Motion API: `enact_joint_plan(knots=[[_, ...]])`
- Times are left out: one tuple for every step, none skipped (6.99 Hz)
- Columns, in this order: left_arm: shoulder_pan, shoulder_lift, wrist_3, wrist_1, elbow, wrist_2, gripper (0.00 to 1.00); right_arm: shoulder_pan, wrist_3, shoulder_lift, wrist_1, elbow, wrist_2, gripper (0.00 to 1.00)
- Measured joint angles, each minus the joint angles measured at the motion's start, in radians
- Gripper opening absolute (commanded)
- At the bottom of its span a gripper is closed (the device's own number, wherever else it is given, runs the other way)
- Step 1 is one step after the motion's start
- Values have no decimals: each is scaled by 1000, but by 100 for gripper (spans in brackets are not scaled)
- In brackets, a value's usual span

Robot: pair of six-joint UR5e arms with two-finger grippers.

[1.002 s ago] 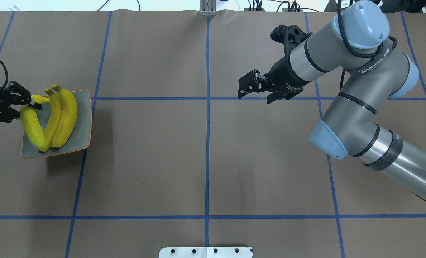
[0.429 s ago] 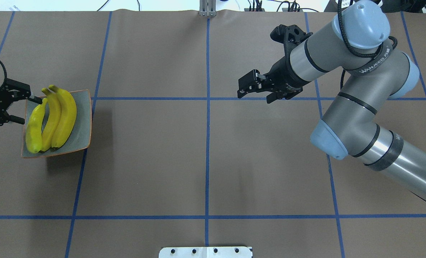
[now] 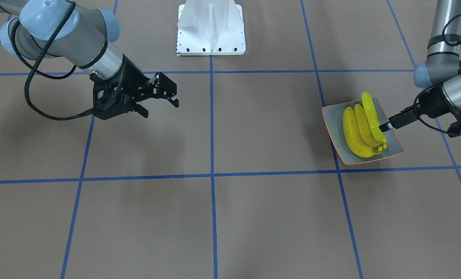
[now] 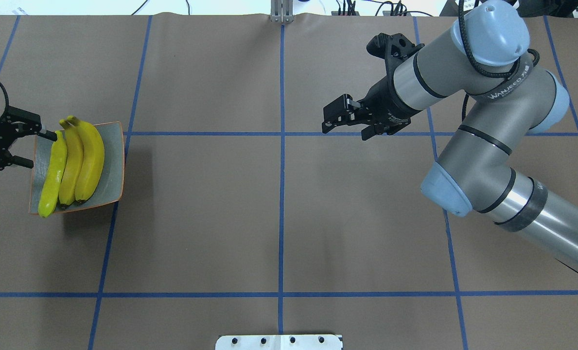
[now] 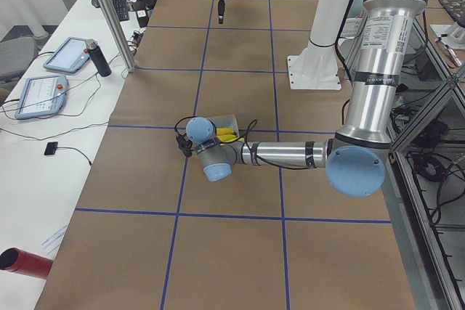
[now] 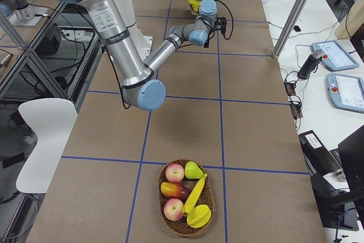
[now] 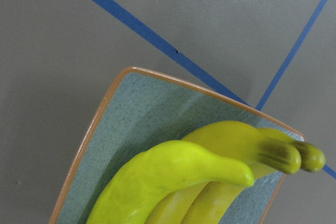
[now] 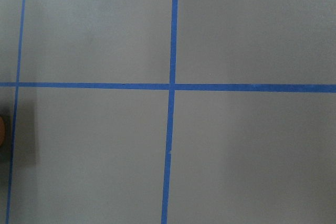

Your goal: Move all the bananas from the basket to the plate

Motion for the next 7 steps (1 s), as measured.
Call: enact_joint_plan(knots=[[-25,-14,0,6,-1,0,100,9,-3,-9,-1,5,6,100],[-58,-38,-2,14,-1,-2,100,29,-7,-32,-3,14,22,100],[-93,-68,-3,24,-1,-3,100,71,-18,-65,-6,22,59,100],[-124,-101,-4,33,-3,-3,100,120,-58,-106,-8,24,98,100],[-156,-141,-5,50,-4,1,100,167,-138,-164,-10,22,116,100],[-191,-178,-3,75,-6,22,100,226,-258,-236,-14,11,123,100],[-211,-199,14,91,-10,87,100,294,-408,-293,-46,-12,122,100]])
